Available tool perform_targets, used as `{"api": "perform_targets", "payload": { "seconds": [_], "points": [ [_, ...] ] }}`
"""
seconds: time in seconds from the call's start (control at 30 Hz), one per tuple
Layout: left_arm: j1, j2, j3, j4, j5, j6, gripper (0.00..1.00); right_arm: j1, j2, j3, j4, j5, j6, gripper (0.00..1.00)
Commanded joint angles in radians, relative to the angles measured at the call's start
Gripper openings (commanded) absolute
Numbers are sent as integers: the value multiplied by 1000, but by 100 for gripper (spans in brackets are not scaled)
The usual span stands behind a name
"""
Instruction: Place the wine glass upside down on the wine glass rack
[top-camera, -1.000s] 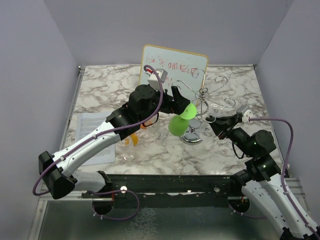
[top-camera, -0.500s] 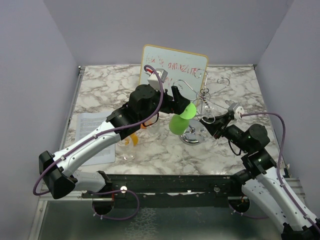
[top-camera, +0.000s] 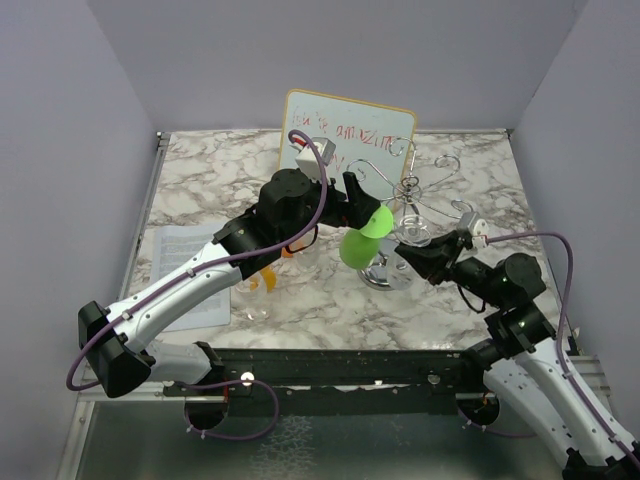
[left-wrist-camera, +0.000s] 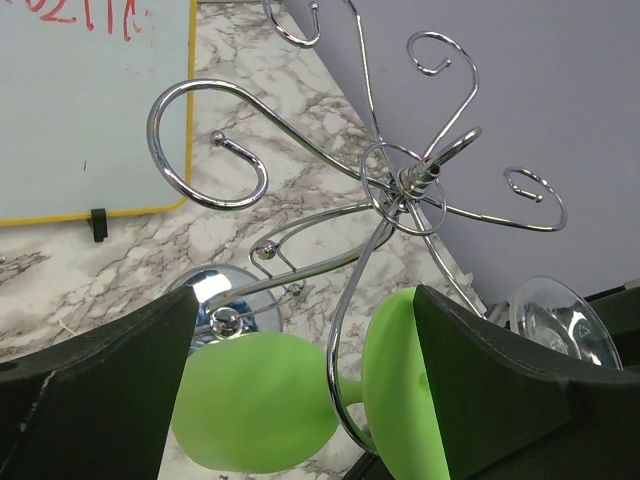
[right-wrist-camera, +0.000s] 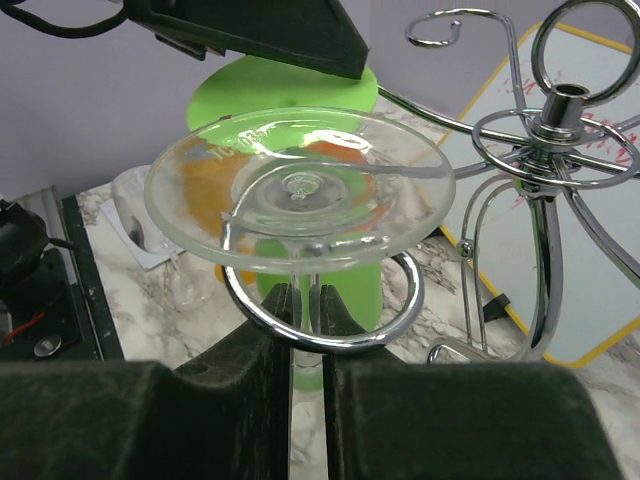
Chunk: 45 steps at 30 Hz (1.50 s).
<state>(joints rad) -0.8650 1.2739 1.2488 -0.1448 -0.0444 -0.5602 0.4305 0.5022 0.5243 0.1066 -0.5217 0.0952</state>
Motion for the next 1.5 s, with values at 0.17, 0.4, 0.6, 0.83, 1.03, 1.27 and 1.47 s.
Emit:
{"api": "perform_targets", "payload": {
  "seconds": [0.17, 0.4, 0.6, 0.83, 1.03, 1.27, 1.47],
  "points": [
    [4, 0, 9, -4, -2, 0, 89, 3, -60, 4, -4, -61, -3, 1],
    [6, -5, 14, -7, -2, 5, 89, 4, -112, -10, -27, 36, 21, 1],
    [7, -14, 16, -10, -1, 10, 90, 4, -129, -28, -69, 224, 77, 4],
    [16, -26, 19, -20, 4, 24, 92, 3, -137, -47, -82, 313, 123, 14],
    [35, -32, 37, -41, 6, 28, 93, 2, -85, -27, -105, 315, 150, 37],
    [54, -57, 57, -81, 2, 44, 95, 5, -72, 16, -203, 292, 169, 60],
    [64, -91, 73, -118, -13, 73, 96, 4, -143, 60, -306, 293, 192, 71]
  ]
}}
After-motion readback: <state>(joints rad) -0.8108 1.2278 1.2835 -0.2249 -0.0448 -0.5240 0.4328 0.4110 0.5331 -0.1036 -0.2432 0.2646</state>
